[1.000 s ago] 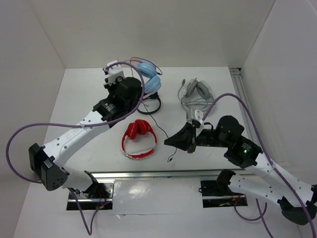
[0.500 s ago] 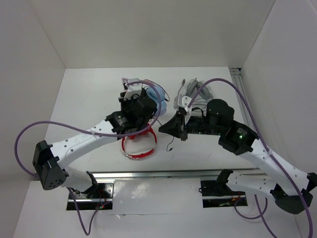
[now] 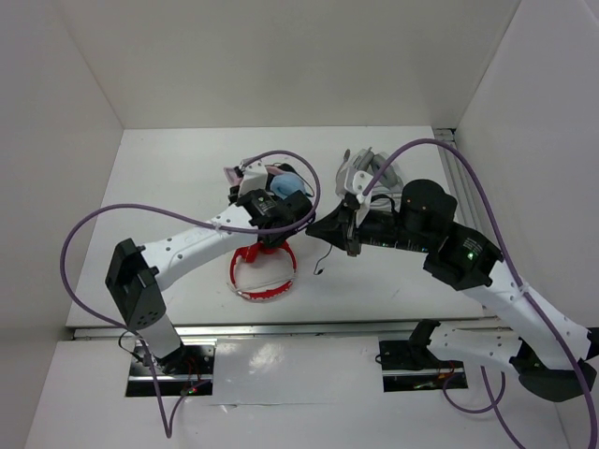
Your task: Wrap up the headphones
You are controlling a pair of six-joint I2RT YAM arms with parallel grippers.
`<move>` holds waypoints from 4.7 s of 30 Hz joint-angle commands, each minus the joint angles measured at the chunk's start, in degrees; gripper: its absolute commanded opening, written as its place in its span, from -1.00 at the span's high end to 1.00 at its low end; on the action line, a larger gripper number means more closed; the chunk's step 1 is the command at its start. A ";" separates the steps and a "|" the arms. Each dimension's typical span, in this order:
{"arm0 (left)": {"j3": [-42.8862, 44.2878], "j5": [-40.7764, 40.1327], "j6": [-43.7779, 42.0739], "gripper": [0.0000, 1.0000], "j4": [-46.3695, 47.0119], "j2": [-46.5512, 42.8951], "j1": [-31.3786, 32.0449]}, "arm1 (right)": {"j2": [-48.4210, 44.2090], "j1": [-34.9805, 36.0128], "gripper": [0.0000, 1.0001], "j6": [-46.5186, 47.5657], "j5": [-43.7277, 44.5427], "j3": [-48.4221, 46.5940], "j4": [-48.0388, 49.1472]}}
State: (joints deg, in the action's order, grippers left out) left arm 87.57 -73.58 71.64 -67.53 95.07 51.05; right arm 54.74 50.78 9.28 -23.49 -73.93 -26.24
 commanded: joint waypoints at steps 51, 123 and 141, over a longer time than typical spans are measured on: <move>-21.56 18.92 -44.75 1.00 46.36 -23.70 8.27 | 1.07 0.54 1.00 11.82 24.80 -16.59 -5.83; -1.09 34.64 -53.27 1.00 37.83 -38.03 14.17 | -5.52 -1.92 0.84 11.91 29.65 19.87 30.72; 10.60 37.55 -52.21 1.00 34.92 -31.79 14.17 | -0.69 -22.57 0.74 -5.85 0.99 32.45 55.06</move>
State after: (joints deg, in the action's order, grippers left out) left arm 93.19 -36.62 16.16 -39.09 64.03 64.97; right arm 53.87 29.71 7.38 -16.29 -42.24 20.71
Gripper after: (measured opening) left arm 0.263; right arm 0.129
